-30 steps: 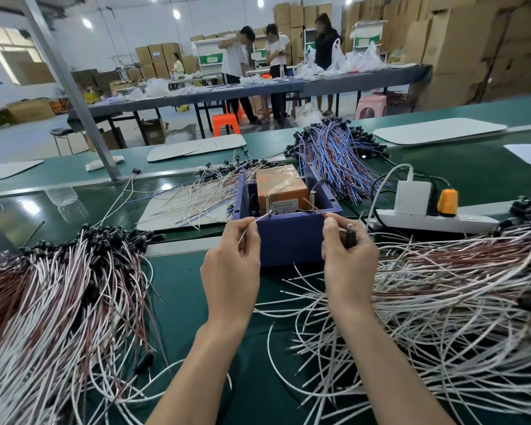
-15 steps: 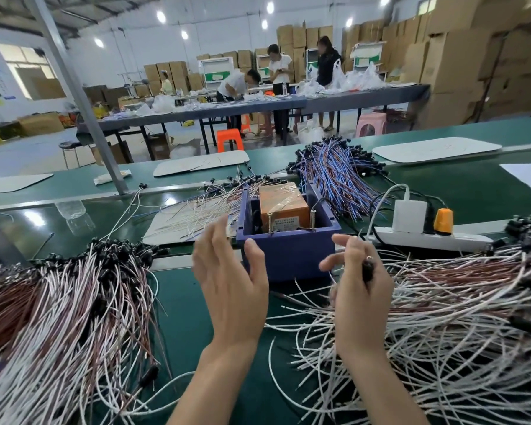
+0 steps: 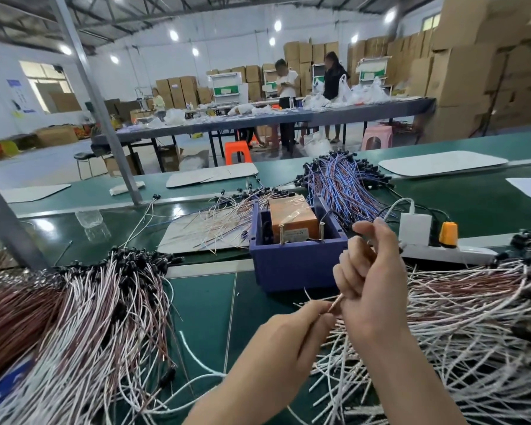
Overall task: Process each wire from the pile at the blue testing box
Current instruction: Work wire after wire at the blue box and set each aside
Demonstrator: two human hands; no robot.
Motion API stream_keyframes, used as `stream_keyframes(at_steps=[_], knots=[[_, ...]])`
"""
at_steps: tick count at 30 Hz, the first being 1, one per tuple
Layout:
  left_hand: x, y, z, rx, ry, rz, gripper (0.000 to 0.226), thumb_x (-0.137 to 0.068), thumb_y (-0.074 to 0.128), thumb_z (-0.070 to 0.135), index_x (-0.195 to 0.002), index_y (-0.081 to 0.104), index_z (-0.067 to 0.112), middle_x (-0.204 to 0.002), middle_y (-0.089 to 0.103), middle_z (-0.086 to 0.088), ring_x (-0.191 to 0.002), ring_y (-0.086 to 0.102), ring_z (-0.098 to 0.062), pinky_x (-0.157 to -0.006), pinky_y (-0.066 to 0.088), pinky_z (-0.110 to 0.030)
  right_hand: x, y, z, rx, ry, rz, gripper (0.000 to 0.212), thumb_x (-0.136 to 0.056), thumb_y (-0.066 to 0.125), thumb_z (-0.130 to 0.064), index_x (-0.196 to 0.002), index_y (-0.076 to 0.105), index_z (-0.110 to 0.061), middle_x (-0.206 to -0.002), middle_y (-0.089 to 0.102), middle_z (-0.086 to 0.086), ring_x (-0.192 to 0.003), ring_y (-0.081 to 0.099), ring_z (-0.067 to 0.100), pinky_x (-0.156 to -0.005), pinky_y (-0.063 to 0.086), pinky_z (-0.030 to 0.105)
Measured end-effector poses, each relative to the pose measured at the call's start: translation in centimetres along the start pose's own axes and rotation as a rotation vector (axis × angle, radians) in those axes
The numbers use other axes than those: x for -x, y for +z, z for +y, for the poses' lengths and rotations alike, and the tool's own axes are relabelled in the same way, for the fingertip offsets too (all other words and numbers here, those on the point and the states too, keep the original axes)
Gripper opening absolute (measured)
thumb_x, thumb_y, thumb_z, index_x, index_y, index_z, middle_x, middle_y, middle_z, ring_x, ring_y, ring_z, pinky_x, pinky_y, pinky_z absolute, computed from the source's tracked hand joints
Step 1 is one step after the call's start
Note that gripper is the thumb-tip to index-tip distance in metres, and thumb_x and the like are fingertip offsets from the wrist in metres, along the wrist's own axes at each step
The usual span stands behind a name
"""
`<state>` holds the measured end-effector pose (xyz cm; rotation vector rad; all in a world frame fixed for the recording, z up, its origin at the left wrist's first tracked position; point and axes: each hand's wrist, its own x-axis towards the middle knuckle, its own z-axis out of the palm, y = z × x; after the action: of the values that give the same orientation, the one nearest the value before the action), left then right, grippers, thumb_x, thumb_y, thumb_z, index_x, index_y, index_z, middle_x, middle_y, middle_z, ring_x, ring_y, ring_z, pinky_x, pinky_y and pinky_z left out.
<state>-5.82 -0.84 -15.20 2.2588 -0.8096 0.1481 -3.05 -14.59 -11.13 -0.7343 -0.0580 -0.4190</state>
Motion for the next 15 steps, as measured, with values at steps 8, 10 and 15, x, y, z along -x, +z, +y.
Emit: stream_keyframes(at_steps=[8,10,15], knots=[[1.7,-6.6,-2.8,-0.477,-0.057,0.134,0.056,-0.093,0.015,0.063,-0.115,0.059,0.037,-0.097,0.071,0.020,-0.083,0.068,-0.005,-0.077,0.055,-0.034,0.0,-3.3,2.0,0.239,0.040,-0.049,0.028,-0.091,0.058,-0.042,-0.104,0.070,-0.020,-0.078,0.068,0.001,-0.072,0.067,0.015,-0.075,0.055,0.030],[1.3,-8.8,-4.0,-0.473,-0.072,0.286,0.048,-0.097,0.028,0.055,-0.111,0.067,0.030,-0.071,0.064,0.017,-0.053,0.059,-0.003,-0.054,0.052,-0.031,0.2,-3.6,3.1,0.376,0.004,-0.071,0.026,-0.098,0.056,-0.043,-0.114,0.066,-0.026,-0.094,0.073,-0.004,-0.091,0.071,0.016,-0.087,0.054,0.031],[-3.5,-14.4,-6.5,-0.513,-0.055,0.602,0.035,-0.106,0.040,0.038,-0.105,0.066,0.016,-0.060,0.054,0.015,-0.040,0.050,-0.004,-0.038,0.037,-0.023,1.3,-3.8,5.1,0.672,-0.131,-0.132,0.026,-0.094,0.045,-0.048,-0.113,0.061,-0.041,-0.101,0.067,-0.013,-0.091,0.068,0.010,-0.081,0.051,0.016]])
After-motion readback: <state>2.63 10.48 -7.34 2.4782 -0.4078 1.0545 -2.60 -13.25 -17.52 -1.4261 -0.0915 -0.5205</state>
